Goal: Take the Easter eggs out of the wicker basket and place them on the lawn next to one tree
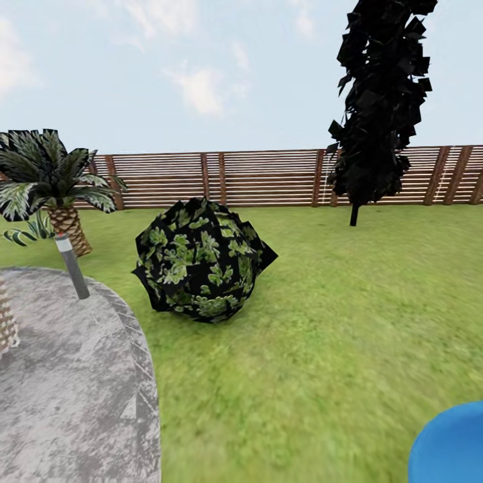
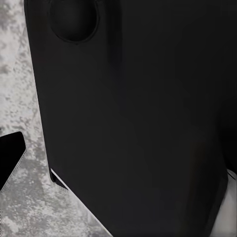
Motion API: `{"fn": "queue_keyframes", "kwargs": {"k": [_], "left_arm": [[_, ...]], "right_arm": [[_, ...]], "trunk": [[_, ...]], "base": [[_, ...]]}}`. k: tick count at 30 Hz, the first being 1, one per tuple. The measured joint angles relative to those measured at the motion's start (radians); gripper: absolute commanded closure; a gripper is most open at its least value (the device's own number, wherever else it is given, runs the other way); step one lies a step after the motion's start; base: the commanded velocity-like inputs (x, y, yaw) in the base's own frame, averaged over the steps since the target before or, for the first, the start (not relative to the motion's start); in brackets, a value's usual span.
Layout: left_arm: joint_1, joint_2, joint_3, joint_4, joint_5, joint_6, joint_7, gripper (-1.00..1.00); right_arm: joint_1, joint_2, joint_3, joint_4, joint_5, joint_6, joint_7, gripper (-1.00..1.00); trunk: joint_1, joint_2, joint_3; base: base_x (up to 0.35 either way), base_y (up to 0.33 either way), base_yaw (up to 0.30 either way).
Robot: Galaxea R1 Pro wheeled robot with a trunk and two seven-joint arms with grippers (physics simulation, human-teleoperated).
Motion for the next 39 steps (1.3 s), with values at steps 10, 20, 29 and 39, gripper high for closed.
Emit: {"fn": "queue_keyframes", "kwargs": {"k": [10, 20, 29, 39], "left_arm": [[0.001, 0.0, 0.0, 0.0, 0.0, 0.0, 0.0, -1.0], [0.0, 0.0, 0.0, 0.0, 0.0, 0.0, 0.0, -1.0], [0.001, 0.0, 0.0, 0.0, 0.001, 0.0, 0.0, -1.0], [0.0, 0.0, 0.0, 0.001, 0.001, 0.0, 0.0, -1.0]], "right_arm": [[0.0, 0.0, 0.0, 0.0, 0.0, 0.0, 0.0, -1.0], [0.0, 0.0, 0.0, 0.0, 0.001, 0.0, 0.001, -1.0], [0.0, 0.001, 0.0, 0.0, 0.001, 0.0, 0.001, -1.0], [0.0, 0.002, 0.0, 0.0, 0.001, 0.0, 0.001, -1.0]], "trunk": [[0.0, 0.0, 0.0], [0.0, 0.0, 0.0], [0.0, 0.0, 0.0], [0.0, 0.0, 0.0]], "base": [[0.329, 0.0, 0.0], [0.329, 0.0, 0.0], [0.329, 0.0, 0.0], [0.329, 0.0, -0.008]]}}
